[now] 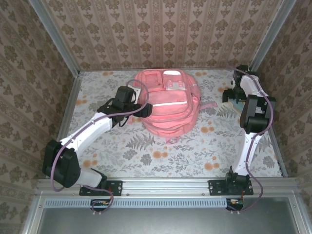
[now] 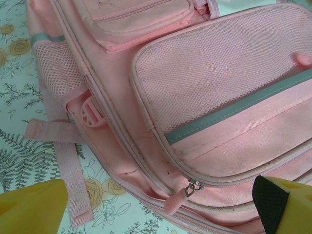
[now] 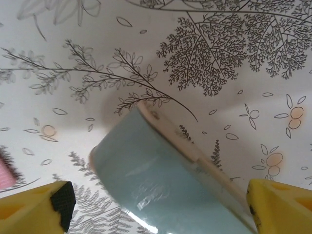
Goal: Pack the student bag
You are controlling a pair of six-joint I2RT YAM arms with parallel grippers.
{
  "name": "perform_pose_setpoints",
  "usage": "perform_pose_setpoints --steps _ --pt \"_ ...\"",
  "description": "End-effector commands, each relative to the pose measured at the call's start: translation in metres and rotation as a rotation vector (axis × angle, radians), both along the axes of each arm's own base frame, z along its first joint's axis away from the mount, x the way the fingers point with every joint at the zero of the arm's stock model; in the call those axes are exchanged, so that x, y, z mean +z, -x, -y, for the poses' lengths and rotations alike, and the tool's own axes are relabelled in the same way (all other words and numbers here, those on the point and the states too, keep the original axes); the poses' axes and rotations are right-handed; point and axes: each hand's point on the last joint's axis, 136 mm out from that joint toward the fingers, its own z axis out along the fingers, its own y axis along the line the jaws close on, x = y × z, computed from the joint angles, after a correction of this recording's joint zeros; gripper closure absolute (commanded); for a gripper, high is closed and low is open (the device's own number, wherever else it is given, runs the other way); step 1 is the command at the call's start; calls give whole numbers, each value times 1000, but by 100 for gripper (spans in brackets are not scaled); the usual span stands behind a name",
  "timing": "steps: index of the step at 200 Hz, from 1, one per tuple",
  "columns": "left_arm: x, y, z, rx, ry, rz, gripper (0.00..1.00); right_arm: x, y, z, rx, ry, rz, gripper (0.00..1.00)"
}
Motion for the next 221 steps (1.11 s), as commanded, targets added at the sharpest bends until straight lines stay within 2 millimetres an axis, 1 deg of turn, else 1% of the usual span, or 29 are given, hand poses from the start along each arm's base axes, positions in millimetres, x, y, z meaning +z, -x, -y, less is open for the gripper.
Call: perform_pose_setpoints --steps 1,19,44,60,77,92,114,136,157,173,182,188,199,212,221 --pt "0 7 -5 -3 0 -17 0 -6 15 -1 30 -1 -80 13" --pt "1 7 -6 -1 0 -14 0 -6 18 -3 28 -9 -82 23" --pt "2 7 -7 3 0 -11 0 -4 19 -7 25 -29 -81 45" --pt "1 7 -8 6 -1 -12 0 -2 20 -10 19 -43 -82 57" --pt "1 6 -9 9 -1 -12 0 0 25 -18 9 -77 -91 66" --pt "1 6 -8 9 1 -12 0 2 31 -27 -20 -94 -97 71" --pt "1 6 -10 15 -1 -11 0 7 42 -44 -62 -96 -95 73" --pt "1 6 -12 20 -3 -13 0 4 57 -65 -106 -119 -90 76" --pt "-1 7 -13 20 0 -17 0 4 69 -93 -111 -164 -64 78" --pt "-2 8 -13 18 0 -22 0 -1 84 -105 -98 -115 -83 77" --pt "-2 9 -14 18 -1 -21 0 -5 93 -106 -98 -70 -104 72" --pt "-2 9 -14 17 -4 -21 0 -8 99 -107 -97 -56 -118 67" --pt "-2 10 -15 15 -6 -20 0 -11 107 -110 -96 -45 -139 62" --pt "-1 11 -14 10 -5 -18 0 -10 111 -112 -92 -45 -135 54" --pt "-1 10 -14 6 -3 -19 0 -7 112 -114 -91 -50 -126 52"
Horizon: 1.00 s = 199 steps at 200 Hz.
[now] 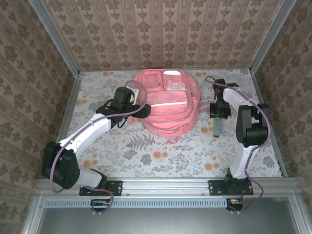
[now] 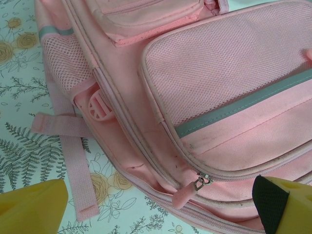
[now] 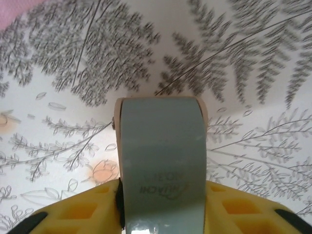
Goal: Pack the student bag
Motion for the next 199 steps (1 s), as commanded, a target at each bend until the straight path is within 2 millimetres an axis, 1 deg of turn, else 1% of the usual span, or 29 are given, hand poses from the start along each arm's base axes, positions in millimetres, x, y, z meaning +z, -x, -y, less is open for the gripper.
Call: perform_pose_setpoints --steps 1,18,34,45,55,71,79,91,109,129,154,173,179,190,191,193,199 --pt "3 8 -6 -7 3 -11 0 1 18 5 -45 31 -28 52" --pt "5 7 -4 -11 7 -8 0 4 20 0 -39 10 -21 49" --pt "7 6 -3 -12 10 -5 0 2 23 -3 -36 -5 -28 49" --pt "9 6 -3 -11 13 -2 0 -2 26 -6 -33 -16 -39 51" --pt "9 7 -2 -17 14 -5 0 -4 28 -8 -31 -23 -45 55" --pt "11 7 0 -27 19 -3 0 -3 28 -9 -34 -20 -32 69" --pt "11 8 1 -41 18 -5 0 0 26 -8 -40 -18 -14 74" --pt "13 8 5 -61 14 -3 0 11 23 -9 -50 -23 30 77" --pt "17 9 15 -118 -10 7 0 34 16 -15 -64 -63 134 80" --pt "19 11 34 -209 -67 24 0 63 10 -26 -76 -139 264 81" --pt "16 12 64 -333 -176 49 3 92 10 -41 -87 -243 394 82" --pt "10 18 88 -456 -277 64 7 106 12 -51 -87 -320 452 81" --pt "7 20 94 -495 -309 69 9 108 13 -54 -87 -340 461 81" --pt "1 25 106 -571 -362 69 11 106 14 -58 -87 -365 457 81" --pt "0 25 107 -579 -366 69 11 110 14 -58 -85 -368 472 81" --pt "0 26 109 -592 -373 69 11 114 15 -58 -84 -372 484 81" --pt "-4 28 114 -623 -394 63 12 116 16 -59 -84 -380 493 81"
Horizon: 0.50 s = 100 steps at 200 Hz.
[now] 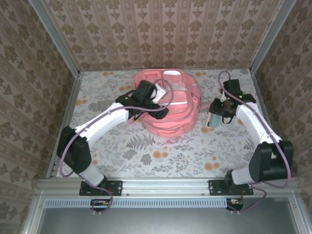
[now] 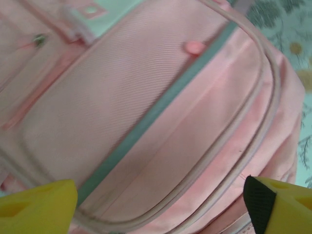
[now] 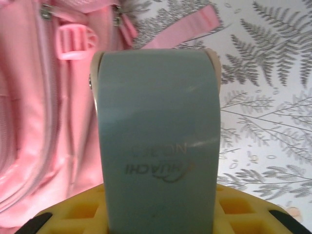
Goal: Pack the student bag
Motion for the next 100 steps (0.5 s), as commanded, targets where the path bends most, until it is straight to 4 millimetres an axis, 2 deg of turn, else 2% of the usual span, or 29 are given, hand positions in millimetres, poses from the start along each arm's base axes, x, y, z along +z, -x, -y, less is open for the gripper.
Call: perform_pose_setpoints --steps 1,42,82,100 --pt "-17 12 9 -176 -179 14 12 10 1 -18 11 -110 53 81" --pt "-32 5 31 -275 -249 -13 21 7 5 -21 20 -130 64 82" --pt "-56 -6 30 -311 -345 -71 28 7 6 -23 25 -144 74 82" --pt "-59 -12 30 -312 -369 -70 29 8 6 -25 27 -153 78 82"
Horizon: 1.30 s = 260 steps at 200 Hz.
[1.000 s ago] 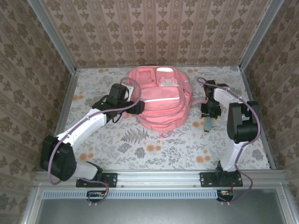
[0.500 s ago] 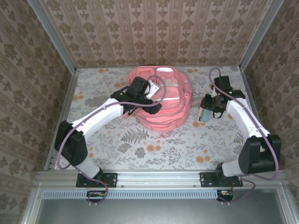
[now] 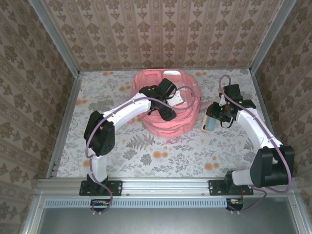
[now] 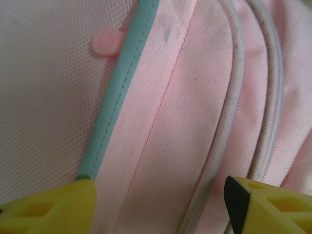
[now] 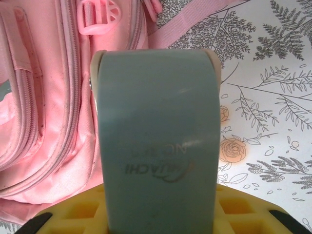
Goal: Pack the student bag
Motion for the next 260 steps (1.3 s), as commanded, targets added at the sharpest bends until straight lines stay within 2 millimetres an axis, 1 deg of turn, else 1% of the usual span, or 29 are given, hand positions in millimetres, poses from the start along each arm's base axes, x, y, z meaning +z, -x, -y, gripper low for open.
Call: perform_pose_setpoints --steps 1,25,48,75,97,111,136,163,176,184,210,227,232,247,260 --pt "-4 -1 -11 -35 -81 -16 29 16 -6 -8 9 -44 73 82" --pt "1 -9 -10 -31 -75 -2 38 17 -6 -9 8 -52 80 82" --pt "15 -11 -7 -37 -25 -9 47 19 -6 -9 5 -58 88 82" --pt "28 -17 -8 -33 25 -16 52 22 -6 -9 4 -59 97 82" --pt "31 -21 -9 -27 39 -13 56 22 -5 -9 0 -62 101 82" --pt "31 -23 -8 -29 44 -8 58 23 -4 -9 -3 -64 104 82" --pt "20 -27 -7 -39 24 23 59 26 -5 -11 -8 -81 120 82" --pt "8 -35 -11 -69 -59 146 58 29 -5 -13 -10 -98 135 82" --pt "3 -38 -14 -88 -106 210 55 28 -5 -13 -12 -101 133 82" --pt "1 -41 -15 -94 -135 245 55 28 -5 -13 -13 -102 134 82" --pt "-1 -49 -17 -96 -193 319 55 27 -5 -14 -18 -109 135 82" --pt "2 -53 -16 -97 -201 346 56 27 -5 -14 -19 -112 135 82" --pt "3 -53 -15 -102 -200 351 58 28 -5 -14 -20 -112 136 82" --pt "6 -53 -12 -111 -196 362 69 29 -5 -14 -22 -112 139 83" --pt "15 -53 -9 -109 -175 373 78 31 -5 -13 -29 -115 148 83"
